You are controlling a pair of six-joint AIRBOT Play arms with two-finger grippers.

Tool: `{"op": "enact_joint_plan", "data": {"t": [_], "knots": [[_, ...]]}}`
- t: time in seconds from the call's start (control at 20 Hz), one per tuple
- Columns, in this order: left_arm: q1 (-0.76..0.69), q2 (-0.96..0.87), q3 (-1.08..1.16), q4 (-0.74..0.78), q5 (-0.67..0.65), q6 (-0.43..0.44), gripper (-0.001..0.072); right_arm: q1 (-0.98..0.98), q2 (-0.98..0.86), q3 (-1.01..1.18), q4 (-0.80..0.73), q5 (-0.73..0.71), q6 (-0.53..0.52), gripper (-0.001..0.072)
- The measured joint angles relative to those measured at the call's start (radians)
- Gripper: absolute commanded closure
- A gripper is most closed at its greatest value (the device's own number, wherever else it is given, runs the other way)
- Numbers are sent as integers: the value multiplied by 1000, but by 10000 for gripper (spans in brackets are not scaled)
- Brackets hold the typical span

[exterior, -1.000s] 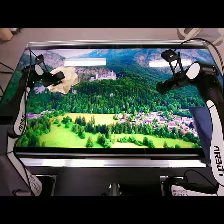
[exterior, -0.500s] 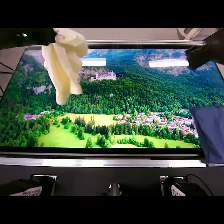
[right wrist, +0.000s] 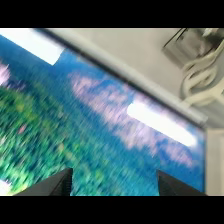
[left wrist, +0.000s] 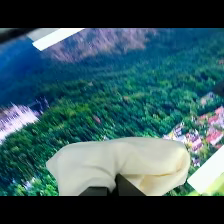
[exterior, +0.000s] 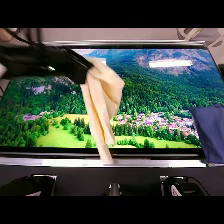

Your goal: Fold the shirts.

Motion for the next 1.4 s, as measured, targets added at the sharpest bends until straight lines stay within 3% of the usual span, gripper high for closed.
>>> {"op": "enact_joint_plan", "data": {"t": [0.1, 0.15, 0.2, 0.25, 0.35, 0.5, 0.7, 0.85, 1.1, 1.4], "knots": [[-44, -60, -105, -10, 48, 2, 652, 0, -25, -6, -1, 119, 18, 142], [-65, -101, -156, -32, 81, 2, 429, 0, -46, -12, -3, 166, 24, 142], [-83, -145, -194, -64, 111, 1, 111, 0, -73, -21, -3, 200, 29, 137], [-98, -188, -220, -97, 127, 1, -12, 0, -102, -34, -3, 216, 31, 94], [-106, -263, -241, -148, 126, -17, -12, 0, -175, -68, 3, 232, 31, 81], [-46, -297, -227, -167, 23, -43, -12, 0, -293, -143, 76, 243, -16, 75], [124, -233, -266, -93, -157, -56, -12, 0, -394, -345, 298, 231, -100, 36], [240, -174, -418, -119, -204, -61, -11, 0, -421, -533, 418, 205, -155, 21], [266, -141, -722, -306, -66, -63, -11, 0, -434, -720, 481, 56, -204, 16], [194, -181, -868, -436, 76, -51, -7, 0, -444, -765, 497, -234, -146, 13]]}}
